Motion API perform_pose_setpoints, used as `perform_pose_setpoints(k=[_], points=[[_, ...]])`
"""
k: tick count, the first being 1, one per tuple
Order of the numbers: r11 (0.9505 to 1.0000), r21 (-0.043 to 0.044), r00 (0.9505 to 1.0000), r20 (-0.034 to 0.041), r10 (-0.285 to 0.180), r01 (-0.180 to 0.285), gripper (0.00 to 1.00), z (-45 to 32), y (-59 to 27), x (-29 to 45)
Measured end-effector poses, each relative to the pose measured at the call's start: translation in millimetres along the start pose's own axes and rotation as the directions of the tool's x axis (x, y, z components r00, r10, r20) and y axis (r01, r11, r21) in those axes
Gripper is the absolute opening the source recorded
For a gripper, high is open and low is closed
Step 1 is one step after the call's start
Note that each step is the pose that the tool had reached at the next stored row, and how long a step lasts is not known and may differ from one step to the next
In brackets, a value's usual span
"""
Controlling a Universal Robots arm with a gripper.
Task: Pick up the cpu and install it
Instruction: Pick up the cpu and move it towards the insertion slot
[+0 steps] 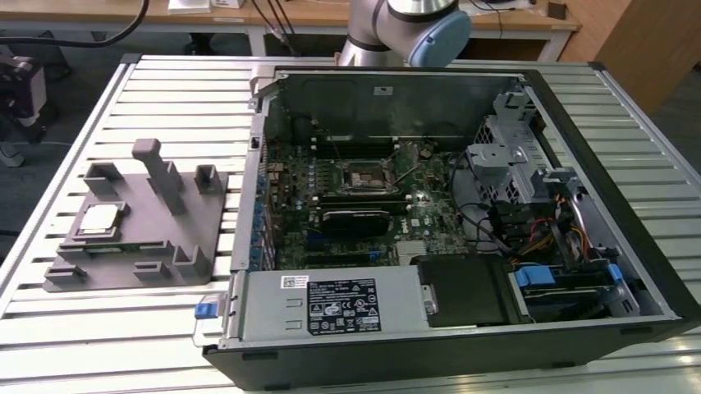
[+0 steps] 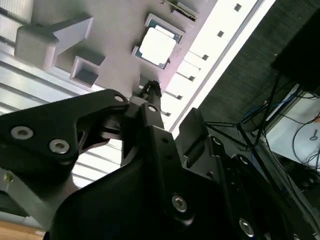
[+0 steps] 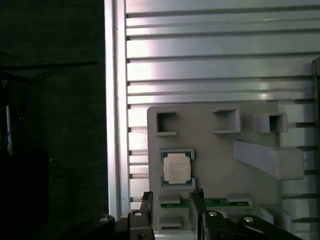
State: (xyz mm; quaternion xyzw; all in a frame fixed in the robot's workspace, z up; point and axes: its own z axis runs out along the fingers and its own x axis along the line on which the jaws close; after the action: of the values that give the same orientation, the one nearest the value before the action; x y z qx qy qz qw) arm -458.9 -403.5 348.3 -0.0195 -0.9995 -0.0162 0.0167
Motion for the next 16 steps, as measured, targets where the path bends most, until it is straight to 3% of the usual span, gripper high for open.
perform_pose_setpoints(k=[4,7,16], points=[[0.9986,0.0018,0.9986,-0.0070,-0.053,0.053,0.53,6.6,-0.3,-0.3],[0.9977,0.0019,0.9977,-0.0054,-0.068,0.068,0.64,9.7,-1.7,-0.5],[0.9967,-0.0004,0.9967,-0.0003,-0.081,0.081,0.64,20.7,-9.2,-2.4]])
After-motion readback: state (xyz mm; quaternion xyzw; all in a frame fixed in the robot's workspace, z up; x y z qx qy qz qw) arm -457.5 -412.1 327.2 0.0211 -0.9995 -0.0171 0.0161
